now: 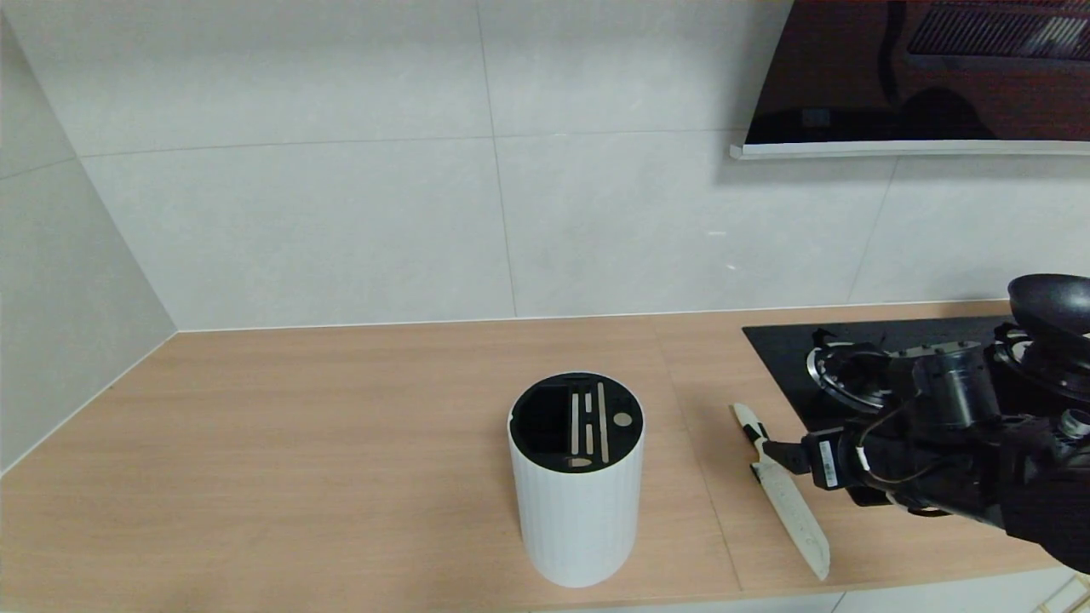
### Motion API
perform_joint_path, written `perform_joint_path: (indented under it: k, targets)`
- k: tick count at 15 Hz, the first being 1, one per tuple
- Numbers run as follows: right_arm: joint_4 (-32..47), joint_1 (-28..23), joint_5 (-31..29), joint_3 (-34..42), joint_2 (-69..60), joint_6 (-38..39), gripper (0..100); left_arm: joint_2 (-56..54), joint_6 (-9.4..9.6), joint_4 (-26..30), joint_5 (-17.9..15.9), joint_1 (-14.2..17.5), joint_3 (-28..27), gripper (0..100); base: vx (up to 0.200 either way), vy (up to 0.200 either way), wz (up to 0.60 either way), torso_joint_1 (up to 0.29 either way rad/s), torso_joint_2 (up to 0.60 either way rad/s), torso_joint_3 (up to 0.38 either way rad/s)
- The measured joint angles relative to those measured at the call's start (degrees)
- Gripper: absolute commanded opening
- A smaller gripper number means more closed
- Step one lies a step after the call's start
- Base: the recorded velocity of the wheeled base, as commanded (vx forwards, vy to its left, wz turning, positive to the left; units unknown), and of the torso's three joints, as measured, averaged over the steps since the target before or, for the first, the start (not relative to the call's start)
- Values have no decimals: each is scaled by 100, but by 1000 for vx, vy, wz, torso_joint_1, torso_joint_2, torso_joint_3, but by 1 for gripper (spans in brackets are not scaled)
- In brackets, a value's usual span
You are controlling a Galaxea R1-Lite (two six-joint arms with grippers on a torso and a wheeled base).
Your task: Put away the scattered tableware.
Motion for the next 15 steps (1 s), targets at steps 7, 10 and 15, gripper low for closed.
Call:
perform_joint_path:
  k: [7,10,15]
  targets:
    - [-1591,-100,-121,139,1479,26,100,0,0,0,0,0,0,100,0,0,0,0,0,0]
    - [-2291,-166,-418,124,2060,24,100,0,1,0,2,0,0,100,0,0,0,0,0,0]
    - [-3014,-288,-501,59,2821,112,100,0,1,0,0,0,0,100,0,0,0,0,0,0]
